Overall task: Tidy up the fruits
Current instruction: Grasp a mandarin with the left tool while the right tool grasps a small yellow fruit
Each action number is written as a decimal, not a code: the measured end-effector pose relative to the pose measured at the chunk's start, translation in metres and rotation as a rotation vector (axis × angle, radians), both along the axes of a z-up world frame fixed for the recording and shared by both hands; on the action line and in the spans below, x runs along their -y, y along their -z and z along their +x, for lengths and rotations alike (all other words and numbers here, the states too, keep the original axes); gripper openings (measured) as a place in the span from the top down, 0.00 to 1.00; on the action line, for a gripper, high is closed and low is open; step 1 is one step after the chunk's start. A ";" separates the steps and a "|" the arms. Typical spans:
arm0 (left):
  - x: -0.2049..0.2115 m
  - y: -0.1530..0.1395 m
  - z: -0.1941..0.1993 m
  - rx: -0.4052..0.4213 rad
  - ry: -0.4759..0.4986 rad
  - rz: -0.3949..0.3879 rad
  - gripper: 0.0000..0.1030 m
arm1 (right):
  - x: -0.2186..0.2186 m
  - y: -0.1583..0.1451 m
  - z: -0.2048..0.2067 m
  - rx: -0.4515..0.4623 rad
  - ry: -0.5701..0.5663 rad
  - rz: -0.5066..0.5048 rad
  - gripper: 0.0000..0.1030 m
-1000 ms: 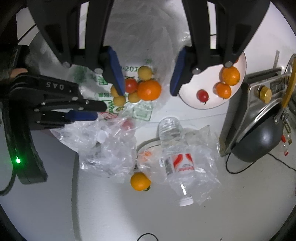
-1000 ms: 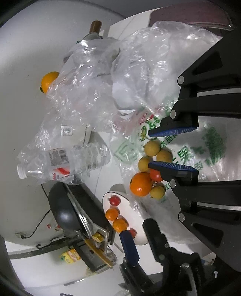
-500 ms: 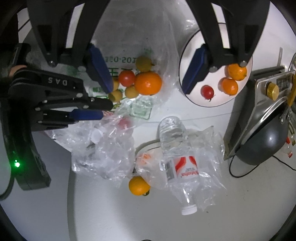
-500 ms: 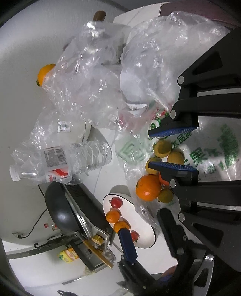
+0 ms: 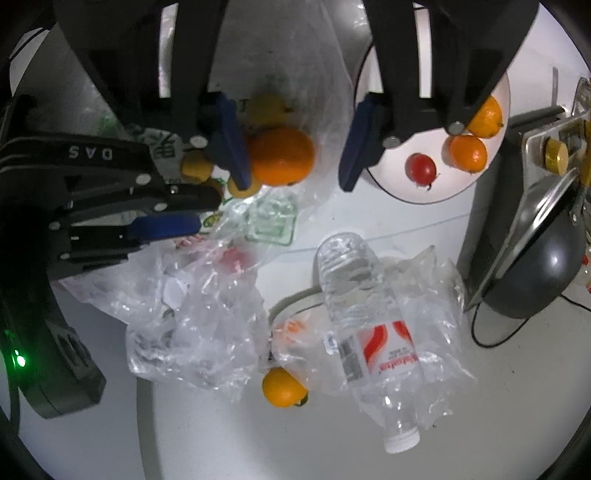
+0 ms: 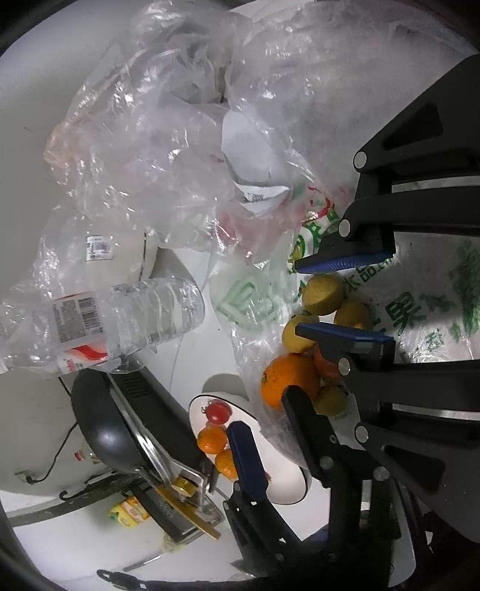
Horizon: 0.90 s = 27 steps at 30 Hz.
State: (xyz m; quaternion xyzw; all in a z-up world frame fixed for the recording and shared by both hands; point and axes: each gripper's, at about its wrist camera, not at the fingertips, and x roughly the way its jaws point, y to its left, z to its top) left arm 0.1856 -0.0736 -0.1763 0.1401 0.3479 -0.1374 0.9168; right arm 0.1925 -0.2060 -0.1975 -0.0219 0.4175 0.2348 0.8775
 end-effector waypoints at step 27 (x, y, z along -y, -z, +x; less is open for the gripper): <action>-0.001 0.007 0.004 -0.070 0.047 -0.074 0.57 | -0.004 0.002 -0.003 0.012 0.023 -0.038 0.74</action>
